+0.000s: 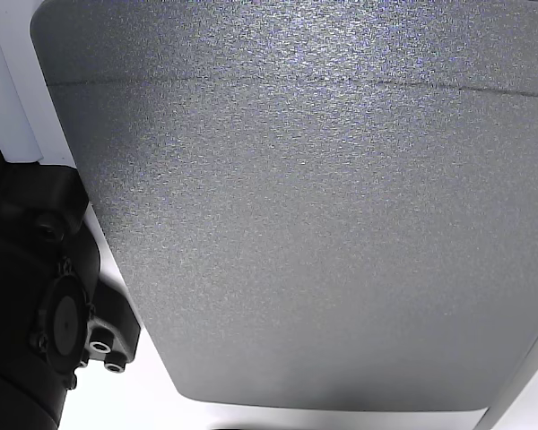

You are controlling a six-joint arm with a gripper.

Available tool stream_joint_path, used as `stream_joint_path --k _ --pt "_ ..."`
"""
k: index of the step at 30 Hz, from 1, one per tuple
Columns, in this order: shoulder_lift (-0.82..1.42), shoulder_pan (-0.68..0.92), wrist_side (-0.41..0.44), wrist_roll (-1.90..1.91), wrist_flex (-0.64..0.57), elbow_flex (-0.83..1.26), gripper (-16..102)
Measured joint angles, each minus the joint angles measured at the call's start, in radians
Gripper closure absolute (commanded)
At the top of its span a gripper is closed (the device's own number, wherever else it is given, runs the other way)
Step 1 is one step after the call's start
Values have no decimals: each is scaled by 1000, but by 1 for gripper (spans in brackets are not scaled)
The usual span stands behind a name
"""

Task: Grab top frame and put it into gray box.

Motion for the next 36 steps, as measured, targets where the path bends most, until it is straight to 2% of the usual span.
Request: stream_joint_path --k 6,12,17,22,25,30,36 --pt "20 0 32 -12 0 -31 -14" --pt "57 0 120 -61 -66 -72 -14" --pt "155 0 230 -186 -169 -11 -14" --pt "282 -23 391 -479 -247 67 -14" --pt "370 -61 437 -684 -279 106 -14" --pt "552 -147 408 -1051 -362 238 -14" --pt "847 -313 229 -1496 -518 525 -14"
